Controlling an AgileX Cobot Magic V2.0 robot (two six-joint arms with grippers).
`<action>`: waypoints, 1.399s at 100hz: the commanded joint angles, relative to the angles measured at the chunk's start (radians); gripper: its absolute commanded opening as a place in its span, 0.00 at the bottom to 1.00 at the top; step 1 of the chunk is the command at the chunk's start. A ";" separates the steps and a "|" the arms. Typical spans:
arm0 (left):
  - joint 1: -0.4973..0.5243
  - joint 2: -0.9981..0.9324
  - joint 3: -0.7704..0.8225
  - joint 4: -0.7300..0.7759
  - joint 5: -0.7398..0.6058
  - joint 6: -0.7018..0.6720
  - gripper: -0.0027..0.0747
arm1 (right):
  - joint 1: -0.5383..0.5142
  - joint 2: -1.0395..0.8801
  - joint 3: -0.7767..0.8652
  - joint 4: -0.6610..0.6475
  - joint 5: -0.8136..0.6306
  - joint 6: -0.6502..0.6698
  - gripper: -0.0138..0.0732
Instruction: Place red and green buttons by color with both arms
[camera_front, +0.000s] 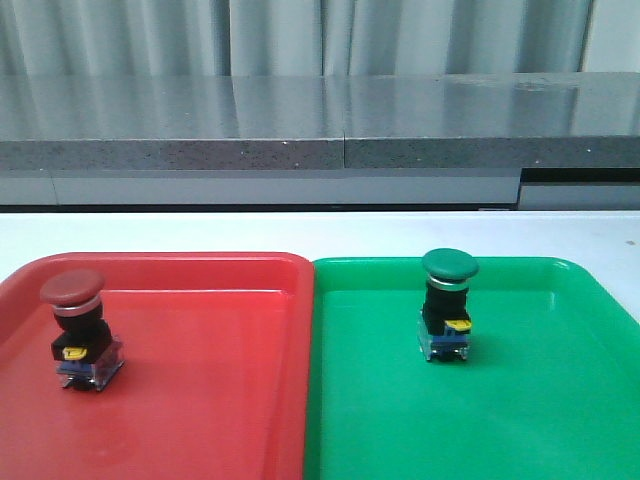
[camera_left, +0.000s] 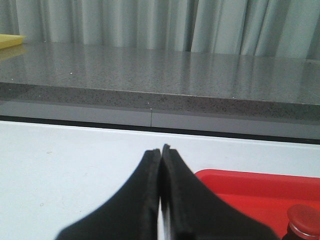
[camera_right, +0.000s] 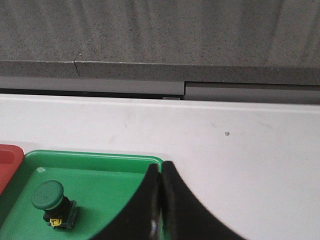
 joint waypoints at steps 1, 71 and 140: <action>0.003 -0.032 0.014 -0.005 -0.071 -0.001 0.01 | -0.008 -0.018 0.004 -0.028 -0.104 -0.009 0.09; 0.003 -0.032 0.014 -0.005 -0.071 -0.001 0.01 | -0.186 -0.335 0.332 0.102 -0.533 -0.149 0.09; 0.003 -0.032 0.014 -0.005 -0.071 -0.001 0.01 | -0.210 -0.574 0.500 0.152 -0.366 -0.149 0.09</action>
